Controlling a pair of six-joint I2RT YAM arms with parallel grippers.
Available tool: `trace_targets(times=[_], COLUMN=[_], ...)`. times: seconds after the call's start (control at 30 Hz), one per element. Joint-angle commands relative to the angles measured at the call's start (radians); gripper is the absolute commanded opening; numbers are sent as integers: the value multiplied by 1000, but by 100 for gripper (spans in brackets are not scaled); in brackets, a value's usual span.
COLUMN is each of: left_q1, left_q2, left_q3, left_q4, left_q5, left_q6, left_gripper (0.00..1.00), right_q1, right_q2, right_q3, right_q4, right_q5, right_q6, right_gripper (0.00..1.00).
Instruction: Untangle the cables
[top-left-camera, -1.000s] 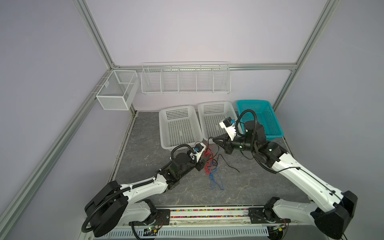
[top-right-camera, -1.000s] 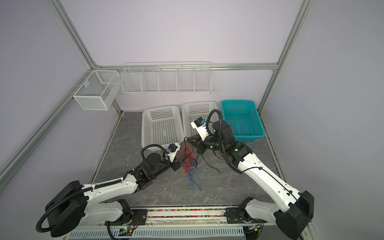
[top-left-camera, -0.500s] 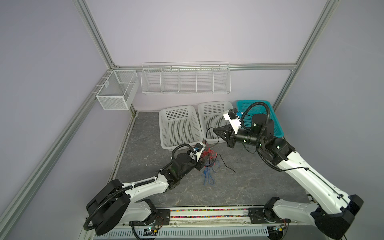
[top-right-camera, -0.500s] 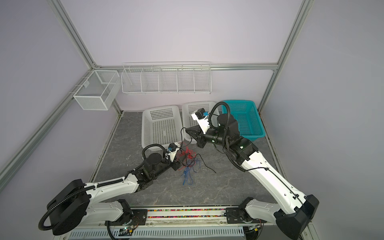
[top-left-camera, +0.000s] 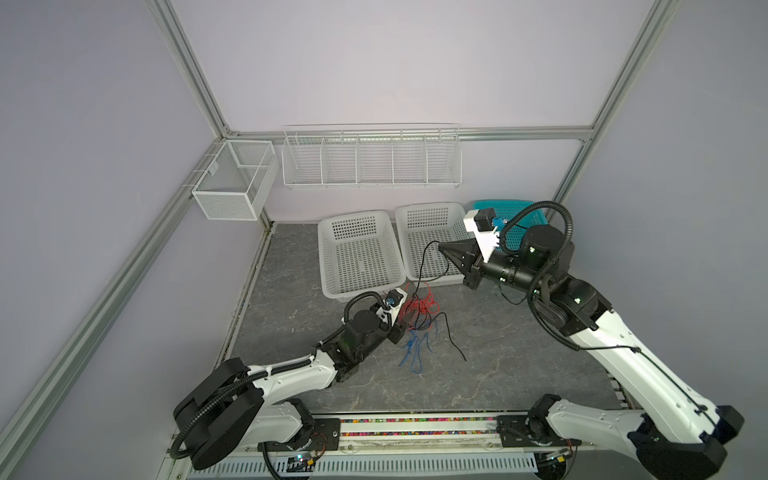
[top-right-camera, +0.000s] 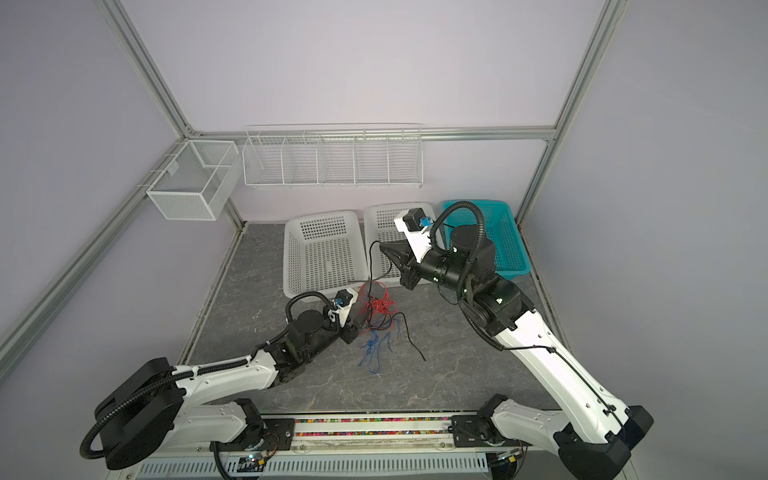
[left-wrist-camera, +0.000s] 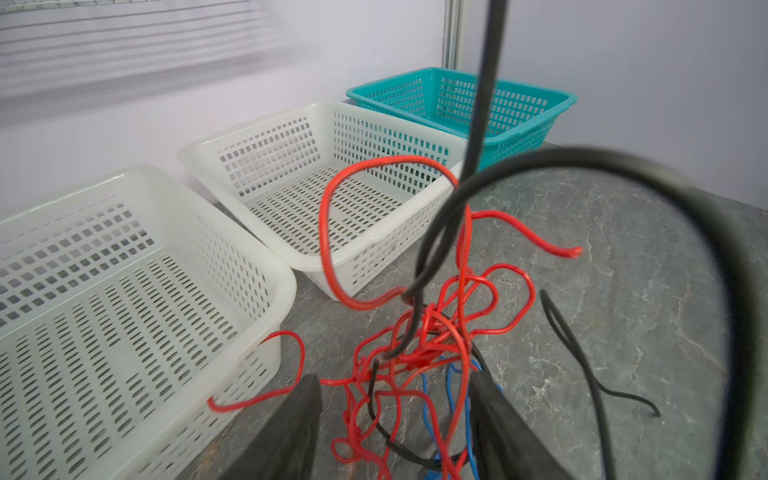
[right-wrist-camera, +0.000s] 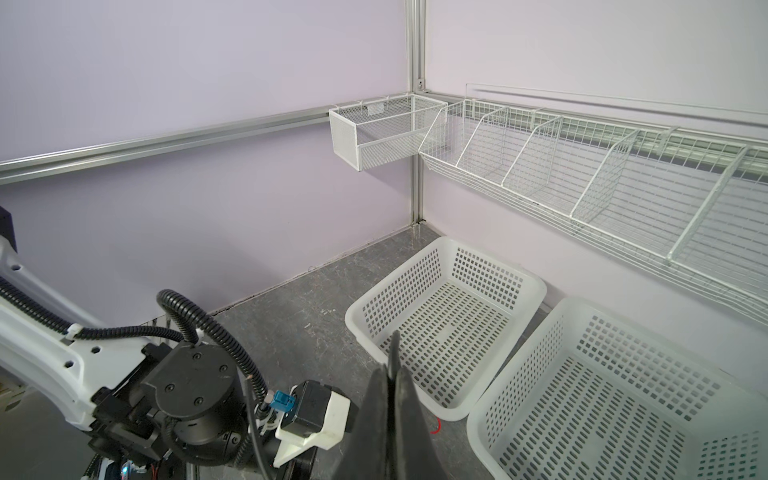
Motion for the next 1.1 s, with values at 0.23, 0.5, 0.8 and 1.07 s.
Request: trace_targets(times=[0.23, 0.5, 0.8, 1.07], left_q1=[-3, -3, -4, -3], left_q2=[-153, -128, -14, 11], left_q3=[-5, 45, 101, 114], left_q4=[-61, -37, 35, -28], left_q5=[70, 196, 214, 102], left_q6=[-2, -52, -78, -102], left_gripper=[60, 64, 64, 0], right_q1=[4, 5, 5, 3], right_q2=[7, 39, 41, 23], right_q3=[13, 11, 7, -4], right_q4=[21, 29, 30, 16], right_q5=[37, 41, 43, 289], right_q6=[-51, -49, -47, -37], right_gripper=[7, 6, 7, 7])
